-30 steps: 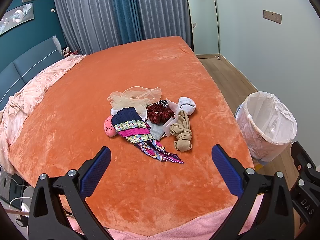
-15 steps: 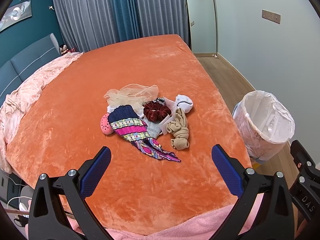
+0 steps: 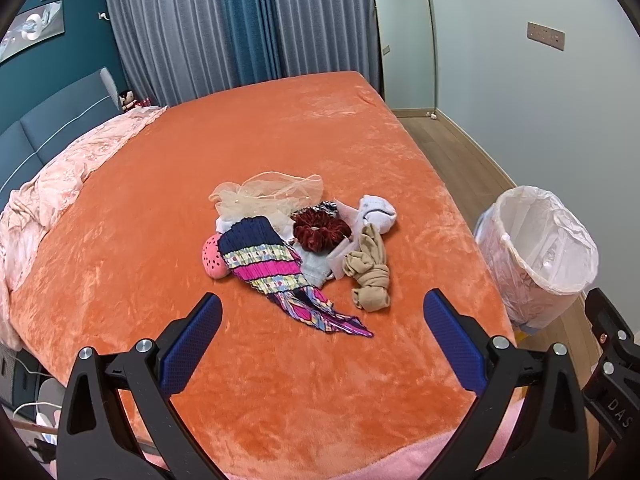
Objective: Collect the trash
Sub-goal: 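Grasp the beige tied stocking with the right tool while the left tool grasps the striped knit sock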
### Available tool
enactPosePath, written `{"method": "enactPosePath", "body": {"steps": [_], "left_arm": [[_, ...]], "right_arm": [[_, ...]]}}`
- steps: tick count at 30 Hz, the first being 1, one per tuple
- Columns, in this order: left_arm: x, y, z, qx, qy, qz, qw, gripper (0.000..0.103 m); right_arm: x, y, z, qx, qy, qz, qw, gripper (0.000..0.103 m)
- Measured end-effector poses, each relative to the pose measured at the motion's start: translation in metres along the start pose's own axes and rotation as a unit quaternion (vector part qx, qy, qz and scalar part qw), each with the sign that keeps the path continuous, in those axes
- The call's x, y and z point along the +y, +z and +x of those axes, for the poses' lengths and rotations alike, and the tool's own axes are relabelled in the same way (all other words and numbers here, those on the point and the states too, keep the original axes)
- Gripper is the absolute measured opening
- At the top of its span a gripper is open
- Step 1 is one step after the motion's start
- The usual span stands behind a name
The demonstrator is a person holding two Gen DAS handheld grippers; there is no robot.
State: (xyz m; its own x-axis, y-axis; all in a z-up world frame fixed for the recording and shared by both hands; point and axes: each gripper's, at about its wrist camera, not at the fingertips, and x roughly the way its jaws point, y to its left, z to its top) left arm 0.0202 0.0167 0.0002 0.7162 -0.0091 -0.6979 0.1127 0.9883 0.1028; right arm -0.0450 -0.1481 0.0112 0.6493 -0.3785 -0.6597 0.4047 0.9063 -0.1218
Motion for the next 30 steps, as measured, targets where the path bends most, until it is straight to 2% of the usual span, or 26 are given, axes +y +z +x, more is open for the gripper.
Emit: {"method": "enactPosePath", "body": {"steps": [4,12,26,29,30], "left_arm": [[0.008,0.000,0.012,-0.005,0.005,0.001,1.0000,0.096],[0.038,-0.002,0.058,0.016,0.013,-0.016,0.9996,0.096],[0.089,-0.006,0.172,0.104,0.016,-0.087,0.9907,0.096],[0.093,-0.009,0.192,0.118,0.001,-0.104,0.9876,0.091],[0.093,-0.010,0.197,0.122,-0.003,-0.106,0.9868,0.087]], "right_arm": [[0.007,0.001,0.009,0.004,0.008,0.001,1.000,0.096],[0.039,0.009,0.042,0.009,0.032,-0.012,0.999,0.096],[0.125,0.011,0.138,0.070,0.126,-0.029,0.989,0.096],[0.139,0.009,0.157,0.088,0.139,-0.030,0.986,0.095],[0.145,0.007,0.165,0.094,0.139,-0.035,0.985,0.092]]}}
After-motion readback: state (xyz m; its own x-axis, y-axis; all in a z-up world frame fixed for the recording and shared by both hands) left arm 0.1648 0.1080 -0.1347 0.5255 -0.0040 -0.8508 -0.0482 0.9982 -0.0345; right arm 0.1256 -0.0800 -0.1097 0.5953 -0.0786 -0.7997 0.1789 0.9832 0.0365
